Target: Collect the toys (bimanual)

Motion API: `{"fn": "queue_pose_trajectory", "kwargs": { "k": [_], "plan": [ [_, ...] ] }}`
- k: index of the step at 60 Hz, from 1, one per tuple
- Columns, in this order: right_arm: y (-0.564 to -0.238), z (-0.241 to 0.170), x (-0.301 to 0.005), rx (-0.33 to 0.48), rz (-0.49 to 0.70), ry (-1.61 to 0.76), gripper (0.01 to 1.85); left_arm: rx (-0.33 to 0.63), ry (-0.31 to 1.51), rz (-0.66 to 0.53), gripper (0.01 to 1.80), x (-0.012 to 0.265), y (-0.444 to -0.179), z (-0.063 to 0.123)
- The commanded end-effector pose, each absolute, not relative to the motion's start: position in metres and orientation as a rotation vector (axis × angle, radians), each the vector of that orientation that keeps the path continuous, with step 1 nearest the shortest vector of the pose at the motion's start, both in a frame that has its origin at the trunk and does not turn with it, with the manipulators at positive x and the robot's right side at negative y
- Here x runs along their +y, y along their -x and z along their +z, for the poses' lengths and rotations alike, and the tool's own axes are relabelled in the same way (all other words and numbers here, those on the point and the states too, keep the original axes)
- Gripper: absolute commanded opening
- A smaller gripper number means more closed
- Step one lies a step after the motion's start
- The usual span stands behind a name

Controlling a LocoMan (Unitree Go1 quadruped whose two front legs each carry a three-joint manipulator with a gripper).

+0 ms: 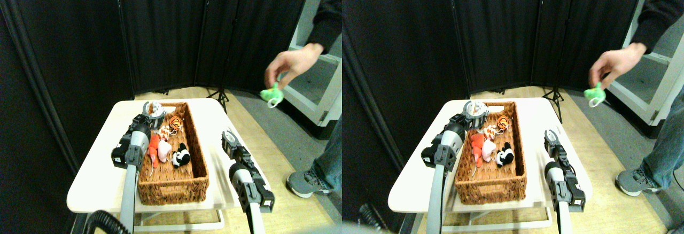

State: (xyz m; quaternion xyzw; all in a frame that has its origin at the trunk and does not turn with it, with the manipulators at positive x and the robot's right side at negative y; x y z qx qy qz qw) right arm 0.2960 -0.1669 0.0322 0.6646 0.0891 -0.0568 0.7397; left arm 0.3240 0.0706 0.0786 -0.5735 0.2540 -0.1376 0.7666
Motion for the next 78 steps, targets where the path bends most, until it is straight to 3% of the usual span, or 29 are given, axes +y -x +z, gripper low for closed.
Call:
{"fn": "queue_pose_trajectory", "kwargs": {
  "k": [1, 12, 19, 21, 27, 43, 59, 65, 72, 73, 78],
  "plan": [
    [-0.3, 0.036, -0.165, 0.176, -0.097, -1.452, 0.01, 0.54, 1.238, -0.337, 0.94, 0.071, -0.325, 0.088],
    [-0.301, 0.036, -0.165, 0.185, -0.08, -1.456, 0.01, 0.539, 1.233, -0.346, 0.94, 0.077, -0.325, 0.088],
    [-0.302, 0.037, -0.165, 0.192, -0.078, -1.452, 0.01, 0.491, 1.237, -0.317, 0.86, 0.086, -0.325, 0.088],
    [-0.302, 0.038, -0.164, 0.188, -0.074, -1.453, 0.01, 0.434, 1.23, -0.311, 0.73, 0.095, -0.325, 0.086],
    [-0.303, 0.04, -0.163, 0.202, -0.062, -1.466, 0.01, 0.389, 1.196, -0.28, 0.58, 0.117, -0.326, 0.083],
    [-0.304, 0.048, -0.154, 0.225, -0.038, -1.437, 0.01, 0.317, 1.168, -0.189, 0.48, 0.164, -0.313, 0.064],
    [-0.314, 0.046, -0.14, 0.348, -0.002, -1.359, 0.01, 0.271, 1.187, -0.076, 0.35, 0.195, -0.295, 0.04],
    [-0.32, 0.041, -0.138, 0.435, -0.005, -1.296, 0.19, 0.26, 1.187, -0.042, 0.33, 0.201, -0.291, 0.028],
    [-0.32, 0.041, -0.138, 0.435, -0.005, -1.296, 0.19, 0.26, 1.187, -0.042, 0.33, 0.201, -0.291, 0.028],
    [-0.323, 0.033, -0.137, 0.503, 0.033, -1.22, 0.45, 0.251, 1.199, -0.021, 0.37, 0.207, -0.287, 0.016],
    [-0.326, 0.023, -0.137, 0.552, 0.038, -1.216, 0.55, 0.237, 1.208, -0.002, 0.37, 0.211, -0.287, 0.009]
  ]
}}
